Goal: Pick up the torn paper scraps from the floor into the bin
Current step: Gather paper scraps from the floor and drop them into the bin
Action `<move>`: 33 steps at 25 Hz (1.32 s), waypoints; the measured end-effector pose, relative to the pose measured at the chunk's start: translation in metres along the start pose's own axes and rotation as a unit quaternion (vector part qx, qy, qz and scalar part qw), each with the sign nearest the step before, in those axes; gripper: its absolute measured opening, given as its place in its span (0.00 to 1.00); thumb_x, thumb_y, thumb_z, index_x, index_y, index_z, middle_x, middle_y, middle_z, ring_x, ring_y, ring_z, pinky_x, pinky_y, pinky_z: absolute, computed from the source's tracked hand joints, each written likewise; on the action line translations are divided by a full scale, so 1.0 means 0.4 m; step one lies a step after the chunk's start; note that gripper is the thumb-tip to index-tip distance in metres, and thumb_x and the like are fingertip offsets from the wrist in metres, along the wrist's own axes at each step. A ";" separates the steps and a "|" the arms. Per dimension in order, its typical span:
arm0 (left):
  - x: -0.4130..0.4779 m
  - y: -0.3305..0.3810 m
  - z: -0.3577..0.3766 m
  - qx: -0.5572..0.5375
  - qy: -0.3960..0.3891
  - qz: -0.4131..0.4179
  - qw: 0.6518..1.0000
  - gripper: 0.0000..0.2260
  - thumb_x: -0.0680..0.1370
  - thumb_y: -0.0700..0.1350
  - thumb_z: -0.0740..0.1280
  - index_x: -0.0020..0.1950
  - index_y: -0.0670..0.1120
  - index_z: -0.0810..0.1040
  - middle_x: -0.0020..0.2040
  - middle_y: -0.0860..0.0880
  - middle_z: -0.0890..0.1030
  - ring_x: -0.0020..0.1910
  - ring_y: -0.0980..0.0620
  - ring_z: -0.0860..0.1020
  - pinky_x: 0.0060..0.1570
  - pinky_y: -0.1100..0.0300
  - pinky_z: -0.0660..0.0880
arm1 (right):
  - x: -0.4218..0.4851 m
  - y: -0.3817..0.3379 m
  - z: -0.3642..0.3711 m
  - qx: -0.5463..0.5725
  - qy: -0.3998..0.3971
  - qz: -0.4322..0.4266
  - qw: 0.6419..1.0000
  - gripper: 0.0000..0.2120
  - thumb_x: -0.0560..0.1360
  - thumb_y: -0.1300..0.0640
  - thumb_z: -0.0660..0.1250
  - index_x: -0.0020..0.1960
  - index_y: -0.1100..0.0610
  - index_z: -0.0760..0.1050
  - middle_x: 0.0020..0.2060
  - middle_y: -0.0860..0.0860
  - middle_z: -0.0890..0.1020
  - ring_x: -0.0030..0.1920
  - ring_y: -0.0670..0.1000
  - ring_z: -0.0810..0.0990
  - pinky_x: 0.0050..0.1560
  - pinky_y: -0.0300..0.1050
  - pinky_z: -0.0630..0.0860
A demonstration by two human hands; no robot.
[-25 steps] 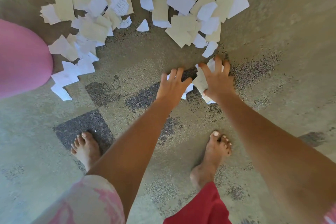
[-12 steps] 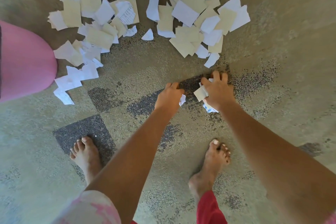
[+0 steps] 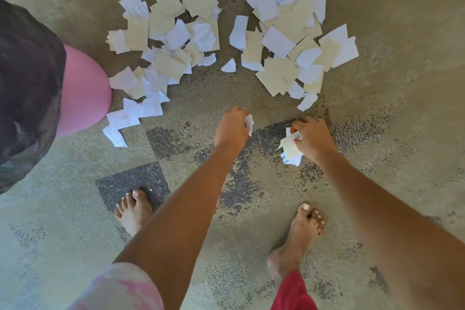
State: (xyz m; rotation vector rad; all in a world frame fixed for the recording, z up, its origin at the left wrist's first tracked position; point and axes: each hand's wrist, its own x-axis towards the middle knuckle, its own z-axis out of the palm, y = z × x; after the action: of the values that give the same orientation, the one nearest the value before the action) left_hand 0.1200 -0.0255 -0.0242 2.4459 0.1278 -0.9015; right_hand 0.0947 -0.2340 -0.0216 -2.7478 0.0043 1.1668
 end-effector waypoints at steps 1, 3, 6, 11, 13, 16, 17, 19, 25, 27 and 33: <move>-0.001 -0.008 -0.009 -0.001 0.002 -0.004 1.000 0.06 0.75 0.33 0.67 0.42 0.40 0.82 0.48 0.42 0.80 0.40 0.45 0.82 0.40 0.50 0.82 | -0.002 -0.008 -0.011 0.027 0.008 0.007 1.000 0.12 0.71 0.63 0.70 0.54 0.56 0.78 0.52 0.57 0.79 0.54 0.58 0.77 0.63 0.52 0.67; -0.008 -0.027 -0.021 -0.012 0.009 -0.010 1.000 0.06 0.75 0.33 0.67 0.43 0.41 0.82 0.48 0.43 0.80 0.41 0.45 0.82 0.41 0.50 0.82 | -0.002 -0.030 -0.034 0.063 0.020 0.019 0.998 0.10 0.71 0.63 0.70 0.52 0.57 0.79 0.48 0.58 0.80 0.49 0.59 0.78 0.52 0.47 0.72; -0.029 -0.052 -0.039 -0.044 0.028 -0.021 0.998 0.07 0.74 0.31 0.67 0.42 0.40 0.82 0.49 0.44 0.80 0.41 0.45 0.81 0.41 0.49 0.82 | 0.003 -0.069 -0.068 0.125 0.032 0.041 0.991 0.09 0.72 0.63 0.70 0.51 0.56 0.79 0.46 0.58 0.81 0.48 0.59 0.79 0.44 0.45 0.74; -0.074 -0.094 -0.092 -0.063 0.053 -0.024 0.996 0.07 0.75 0.33 0.65 0.43 0.40 0.82 0.49 0.44 0.79 0.41 0.46 0.80 0.42 0.48 0.80 | 0.000 -0.157 -0.116 0.225 0.053 0.054 0.971 0.09 0.70 0.59 0.74 0.49 0.53 0.79 0.40 0.53 0.79 0.42 0.55 0.77 0.37 0.42 0.70; -0.094 -0.114 -0.127 -0.077 0.067 -0.032 0.994 0.07 0.75 0.33 0.65 0.43 0.40 0.82 0.49 0.43 0.79 0.41 0.46 0.80 0.43 0.49 0.80 | -0.004 -0.200 -0.136 0.252 0.062 0.051 0.964 0.10 0.70 0.59 0.74 0.51 0.53 0.80 0.40 0.53 0.79 0.41 0.54 0.76 0.33 0.39 0.68; -0.128 -0.134 -0.196 -0.086 0.085 -0.039 0.992 0.08 0.76 0.32 0.64 0.43 0.40 0.82 0.51 0.43 0.79 0.43 0.46 0.79 0.44 0.50 0.79 | -0.014 -0.270 -0.164 0.296 0.071 0.045 0.951 0.09 0.69 0.58 0.75 0.46 0.51 0.78 0.38 0.54 0.79 0.41 0.57 0.78 0.37 0.45 0.75; -0.137 -0.141 -0.220 -0.091 0.091 -0.037 0.991 0.10 0.75 0.31 0.63 0.42 0.41 0.82 0.51 0.43 0.78 0.43 0.46 0.79 0.44 0.50 0.79 | -0.018 -0.294 -0.172 0.317 0.077 0.046 0.944 0.09 0.69 0.58 0.75 0.45 0.50 0.77 0.38 0.54 0.80 0.42 0.58 0.80 0.40 0.51 0.79; -0.157 -0.150 -0.274 -0.113 0.110 -0.032 0.987 0.12 0.74 0.30 0.62 0.38 0.42 0.82 0.50 0.43 0.79 0.42 0.45 0.79 0.43 0.51 0.78 | -0.031 -0.346 -0.197 0.343 0.089 0.046 0.934 0.11 0.67 0.57 0.77 0.46 0.50 0.79 0.39 0.54 0.81 0.45 0.60 0.82 0.43 0.60 0.81; -0.218 -0.170 -0.448 -0.165 0.198 -0.002 0.966 0.13 0.69 0.26 0.61 0.32 0.41 0.79 0.44 0.44 0.79 0.41 0.46 0.79 0.38 0.57 0.73 | -0.083 -0.524 -0.333 0.423 0.127 0.008 0.897 0.10 0.67 0.56 0.77 0.43 0.46 0.78 0.38 0.42 0.79 0.46 0.56 0.80 0.45 0.61 0.82; -0.238 -0.169 -0.517 -0.196 0.222 0.008 0.955 0.13 0.67 0.26 0.61 0.31 0.40 0.80 0.45 0.45 0.79 0.41 0.47 0.79 0.38 0.56 0.74 | -0.108 -0.592 -0.390 0.451 0.141 -0.012 0.881 0.09 0.67 0.57 0.76 0.43 0.48 0.78 0.39 0.45 0.80 0.47 0.55 0.80 0.45 0.61 0.82; -0.316 -0.220 -0.759 -0.236 0.365 0.018 0.900 0.15 0.66 0.27 0.59 0.34 0.43 0.80 0.44 0.46 0.79 0.40 0.57 0.74 0.38 0.72 0.65 | -0.180 -0.833 -0.565 0.526 0.144 -0.063 0.836 0.09 0.71 0.61 0.74 0.45 0.51 0.77 0.43 0.49 0.80 0.46 0.56 0.82 0.42 0.55 0.84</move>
State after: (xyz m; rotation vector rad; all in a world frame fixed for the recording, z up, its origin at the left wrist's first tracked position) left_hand 0.1750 0.2150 0.2104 2.1744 0.4998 0.1143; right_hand 0.2272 0.0584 0.2321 -1.8329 0.3747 0.4414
